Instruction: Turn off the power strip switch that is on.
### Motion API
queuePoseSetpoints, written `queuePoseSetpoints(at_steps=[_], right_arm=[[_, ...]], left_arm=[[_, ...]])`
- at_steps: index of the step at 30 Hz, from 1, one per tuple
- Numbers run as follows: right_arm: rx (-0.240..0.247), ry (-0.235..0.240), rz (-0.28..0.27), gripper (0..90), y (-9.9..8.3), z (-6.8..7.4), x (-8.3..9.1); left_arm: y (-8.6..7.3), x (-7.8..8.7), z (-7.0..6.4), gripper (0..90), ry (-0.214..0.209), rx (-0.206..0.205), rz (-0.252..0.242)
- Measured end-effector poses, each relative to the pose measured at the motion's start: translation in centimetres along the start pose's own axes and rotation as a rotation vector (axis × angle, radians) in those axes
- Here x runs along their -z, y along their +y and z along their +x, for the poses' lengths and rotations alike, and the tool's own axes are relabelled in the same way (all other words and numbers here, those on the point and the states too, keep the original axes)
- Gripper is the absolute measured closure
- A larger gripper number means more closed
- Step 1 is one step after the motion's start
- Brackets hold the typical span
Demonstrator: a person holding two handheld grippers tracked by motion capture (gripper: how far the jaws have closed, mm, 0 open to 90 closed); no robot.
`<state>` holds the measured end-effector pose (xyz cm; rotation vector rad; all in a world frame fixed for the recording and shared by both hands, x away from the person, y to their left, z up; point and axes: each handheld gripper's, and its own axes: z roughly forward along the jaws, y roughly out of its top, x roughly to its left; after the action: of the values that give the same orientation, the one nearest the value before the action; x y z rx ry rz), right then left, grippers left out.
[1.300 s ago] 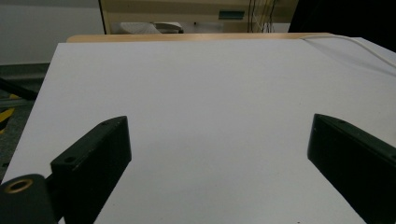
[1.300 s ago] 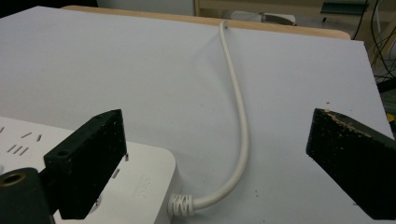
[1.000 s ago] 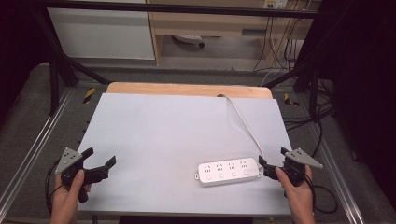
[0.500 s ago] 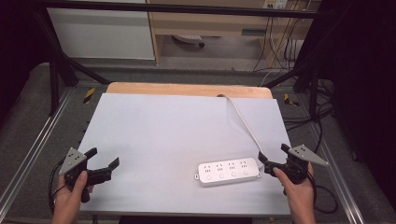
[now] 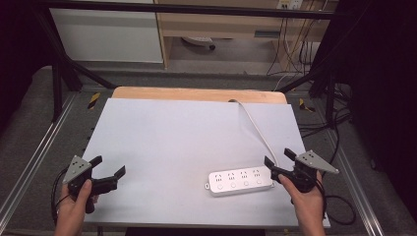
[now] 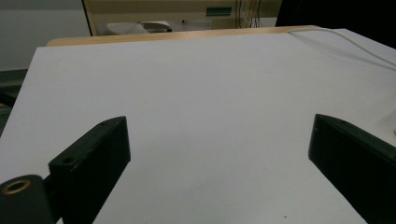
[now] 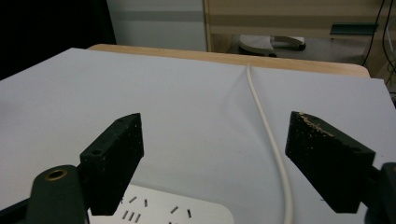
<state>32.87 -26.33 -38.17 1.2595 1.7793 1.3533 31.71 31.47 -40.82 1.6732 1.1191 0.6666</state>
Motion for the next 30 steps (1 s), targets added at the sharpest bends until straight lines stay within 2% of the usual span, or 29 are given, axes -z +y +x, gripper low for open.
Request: queuePoseSetpoints(at_steps=[5, 16, 22, 30], right_arm=[[-0.006, 0.011, -0.020, 31.0, 0.0, 0.2, 0.1], [0.044, 0.039, -0.043, 65.6, -0.2, 1.1, 0.0], [0.054, 0.048, -0.046, 75.3, -0.4, 1.5, -0.4], [0.069, 0.073, -0.019, 85.8, -0.9, 1.9, -1.1]], left_arm=[[0.0, 0.0, 0.0, 5.3, 0.000, 0.000, 0.003], [-0.1, -0.1, -0.1, 5.4, 0.003, 0.000, 0.013], [-0.1, -0.2, -0.1, 5.3, -0.002, -0.002, 0.016], [-0.1, -0.2, -0.2, 5.5, -0.005, -0.004, 0.021]])
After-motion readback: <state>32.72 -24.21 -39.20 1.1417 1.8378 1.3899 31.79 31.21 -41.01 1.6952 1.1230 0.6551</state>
